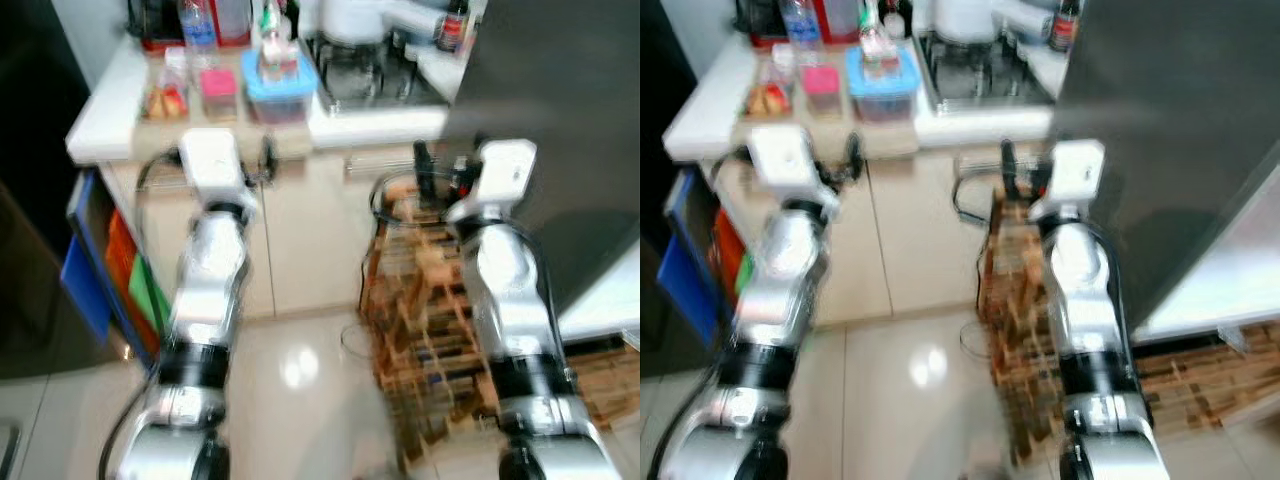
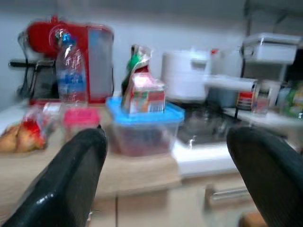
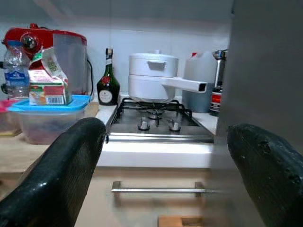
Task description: Restocking fridge
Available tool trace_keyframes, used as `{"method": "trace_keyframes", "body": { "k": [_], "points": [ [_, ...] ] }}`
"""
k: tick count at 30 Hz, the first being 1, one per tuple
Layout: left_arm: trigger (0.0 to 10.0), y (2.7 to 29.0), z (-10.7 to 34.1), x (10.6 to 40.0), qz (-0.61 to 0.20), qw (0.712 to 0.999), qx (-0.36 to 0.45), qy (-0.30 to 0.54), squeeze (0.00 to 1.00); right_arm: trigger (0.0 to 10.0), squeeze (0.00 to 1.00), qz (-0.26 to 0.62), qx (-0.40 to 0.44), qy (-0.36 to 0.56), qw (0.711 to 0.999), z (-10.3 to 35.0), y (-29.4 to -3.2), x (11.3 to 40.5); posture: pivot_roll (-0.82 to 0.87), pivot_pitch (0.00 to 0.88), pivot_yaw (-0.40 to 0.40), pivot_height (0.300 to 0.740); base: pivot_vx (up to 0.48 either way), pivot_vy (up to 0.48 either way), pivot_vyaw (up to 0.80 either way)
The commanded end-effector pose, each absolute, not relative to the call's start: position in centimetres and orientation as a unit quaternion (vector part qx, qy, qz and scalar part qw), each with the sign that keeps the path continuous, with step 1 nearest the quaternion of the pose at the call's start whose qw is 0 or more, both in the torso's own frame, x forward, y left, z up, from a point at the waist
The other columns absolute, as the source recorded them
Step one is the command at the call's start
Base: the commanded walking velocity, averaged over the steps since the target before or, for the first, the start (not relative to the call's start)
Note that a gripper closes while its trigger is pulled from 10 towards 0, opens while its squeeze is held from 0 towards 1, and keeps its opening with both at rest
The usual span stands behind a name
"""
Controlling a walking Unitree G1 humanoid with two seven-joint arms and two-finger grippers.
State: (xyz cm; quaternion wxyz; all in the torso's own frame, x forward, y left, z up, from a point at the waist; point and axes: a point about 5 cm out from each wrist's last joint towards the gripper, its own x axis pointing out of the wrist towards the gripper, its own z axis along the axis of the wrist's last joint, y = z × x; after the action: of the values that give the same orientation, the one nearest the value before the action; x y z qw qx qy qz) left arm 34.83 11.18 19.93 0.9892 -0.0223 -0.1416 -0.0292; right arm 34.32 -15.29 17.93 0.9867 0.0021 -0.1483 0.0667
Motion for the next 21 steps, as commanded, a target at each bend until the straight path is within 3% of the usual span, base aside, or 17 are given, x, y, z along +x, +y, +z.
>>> {"method": "trace_keyframes", "body": {
  "k": [1,9,21],
  "points": [
    [10.0,12.2,21.8,34.5,-0.009,0.982,-0.005,-0.187,0.0,10.0,0.0,0.101,-0.008,-0.149,0.984,18.3,-13.7,34.4,-0.17,0.002,-0.01,0.74,0.48,0.0,0.72],
    [10.0,12.7,25.5,33.9,-0.005,0.966,0.026,-0.255,0.0,10.0,0.0,0.11,0.002,-0.185,0.977,20.3,-12.3,34.9,-0.12,0.01,0.01,0.74,0.48,0.0,0.68],
    [10.0,12.0,28.1,33.8,-0.032,0.954,0.04,-0.295,0.0,10.0,0.0,0.11,0.007,-0.257,0.96,25.3,-11.5,35.6,-0.11,0.001,0.015,0.74,0.48,0.0,0.0]
  ]
}}
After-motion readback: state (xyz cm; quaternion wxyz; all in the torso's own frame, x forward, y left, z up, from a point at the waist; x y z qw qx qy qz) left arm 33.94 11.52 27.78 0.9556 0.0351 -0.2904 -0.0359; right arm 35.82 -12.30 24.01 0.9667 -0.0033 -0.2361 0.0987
